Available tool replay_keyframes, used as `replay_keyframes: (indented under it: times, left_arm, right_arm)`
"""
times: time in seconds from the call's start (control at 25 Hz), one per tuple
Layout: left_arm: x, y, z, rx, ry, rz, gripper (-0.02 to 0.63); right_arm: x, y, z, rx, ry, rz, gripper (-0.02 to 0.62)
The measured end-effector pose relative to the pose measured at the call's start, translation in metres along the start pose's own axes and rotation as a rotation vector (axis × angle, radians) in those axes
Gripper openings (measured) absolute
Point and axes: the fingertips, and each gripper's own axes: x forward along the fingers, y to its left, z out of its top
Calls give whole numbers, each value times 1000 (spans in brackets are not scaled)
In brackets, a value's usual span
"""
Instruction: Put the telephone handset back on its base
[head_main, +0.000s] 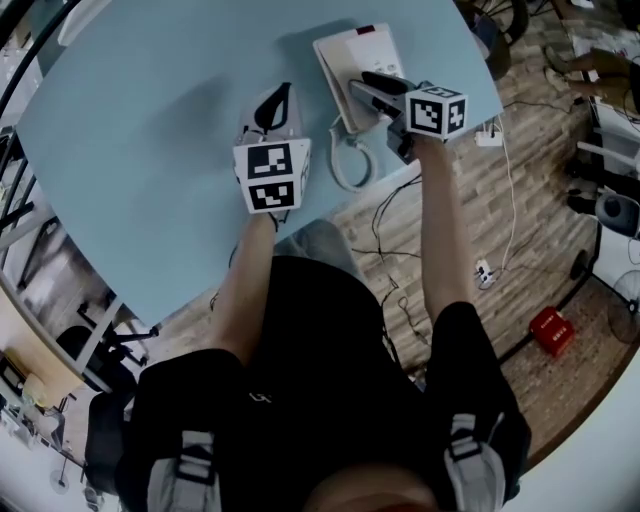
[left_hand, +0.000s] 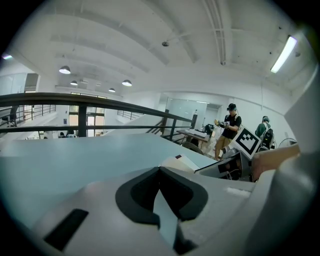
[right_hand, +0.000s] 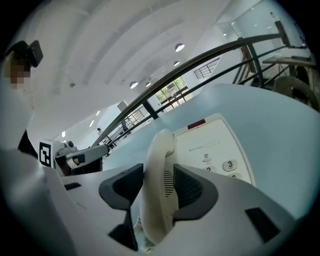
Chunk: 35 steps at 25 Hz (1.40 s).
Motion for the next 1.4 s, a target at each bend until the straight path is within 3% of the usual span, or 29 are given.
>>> replay_keyframes:
  times: [0.08, 0.12, 0.2, 0.28, 0.4, 0.68, 0.8, 1.12, 1.28, 1.4]
  left_arm:
    - [1, -1, 1, 0, -3, -2, -2]
    - [1, -2, 2, 2, -4, -3, -2]
    - [-1, -5, 3, 3, -9, -5, -2]
    - [-3, -6, 6, 3, -13, -6, -2]
    - [-4, -7, 9, 3, -20, -10, -2]
    - [-8, -15, 11, 10, -29, -23, -2]
    - [-12, -19, 18, 14, -44, -29, -2]
    - [-35, -55, 92, 71, -187, -64, -2]
    - [-55, -93, 137, 104, -283, -106, -2]
    - [-71, -120, 164, 138, -347, -134, -2]
  right_arm:
    - [-6, -2, 4, -37, -38, -66, 198]
    - [-10, -1, 5, -56, -62, -105, 180]
    - [-22, 2, 8, -96, -124, -198, 86]
    - [-34, 9, 7, -121, -174, -272, 66]
    - [-41, 13, -14, -118, -171, -352, 45]
    - [-28, 13, -41, -83, -153, -418, 25]
    - [-35, 20, -31, -105, -169, -448, 15]
    - [-134, 90, 83, -240, -582, -445, -1]
    - [-211, 119, 111, -308, -766, -503, -3]
    - [-256, 132, 120, -334, -836, -542, -3]
